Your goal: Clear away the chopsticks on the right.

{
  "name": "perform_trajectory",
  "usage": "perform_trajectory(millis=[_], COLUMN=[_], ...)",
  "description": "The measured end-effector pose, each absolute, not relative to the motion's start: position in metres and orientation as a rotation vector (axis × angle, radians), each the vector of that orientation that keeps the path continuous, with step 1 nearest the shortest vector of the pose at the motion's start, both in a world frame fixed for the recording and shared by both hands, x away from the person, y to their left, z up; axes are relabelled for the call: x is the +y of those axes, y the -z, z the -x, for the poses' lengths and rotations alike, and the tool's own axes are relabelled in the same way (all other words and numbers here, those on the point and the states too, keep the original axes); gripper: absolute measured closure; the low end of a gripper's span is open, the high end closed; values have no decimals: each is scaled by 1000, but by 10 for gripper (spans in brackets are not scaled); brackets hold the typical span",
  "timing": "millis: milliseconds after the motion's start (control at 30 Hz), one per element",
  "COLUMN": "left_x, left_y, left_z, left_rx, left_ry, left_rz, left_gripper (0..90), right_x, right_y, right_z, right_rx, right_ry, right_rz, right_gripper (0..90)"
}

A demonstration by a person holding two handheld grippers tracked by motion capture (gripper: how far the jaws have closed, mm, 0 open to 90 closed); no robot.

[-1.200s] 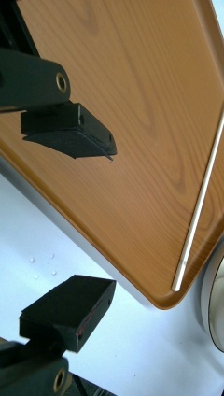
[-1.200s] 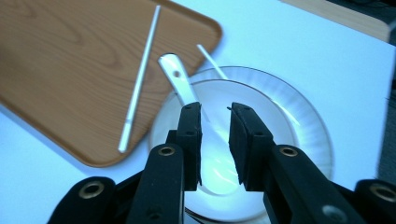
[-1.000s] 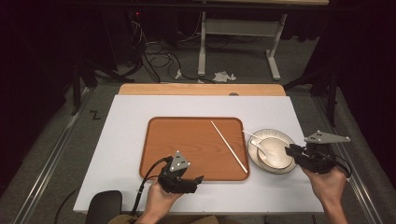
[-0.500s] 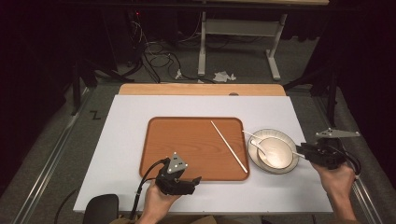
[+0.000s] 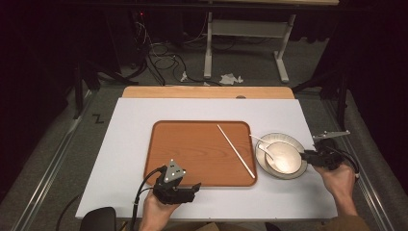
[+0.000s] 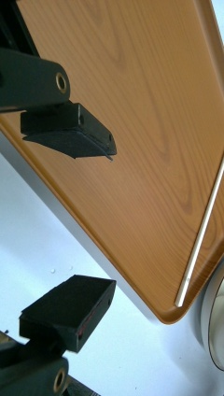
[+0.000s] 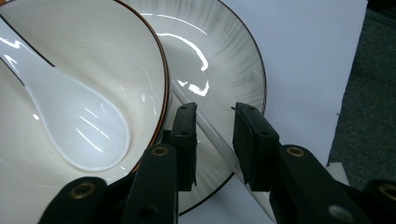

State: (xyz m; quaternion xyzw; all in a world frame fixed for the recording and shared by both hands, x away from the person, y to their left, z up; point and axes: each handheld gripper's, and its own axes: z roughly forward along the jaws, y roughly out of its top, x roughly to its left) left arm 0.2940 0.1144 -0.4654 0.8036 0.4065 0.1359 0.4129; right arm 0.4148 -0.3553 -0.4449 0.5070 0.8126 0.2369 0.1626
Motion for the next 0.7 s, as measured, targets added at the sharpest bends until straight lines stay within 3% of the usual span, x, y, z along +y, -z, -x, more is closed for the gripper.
perform_trajectory(millis=[300,700], left_x=[115,114], left_y=[466,467], left_z=[-290,-290], left_rx=[1017,1019], left_ry=[-359,-348], left_rz=[-2025,-2030], left_gripper=[300,300], right_x=[-353,-354], right_y=[455,459], right_z=[-426,-429], right_rx=[2361,2375], right_ry=[-631,-640], right_rz=[-1449,-1464], right_gripper=[707,839])
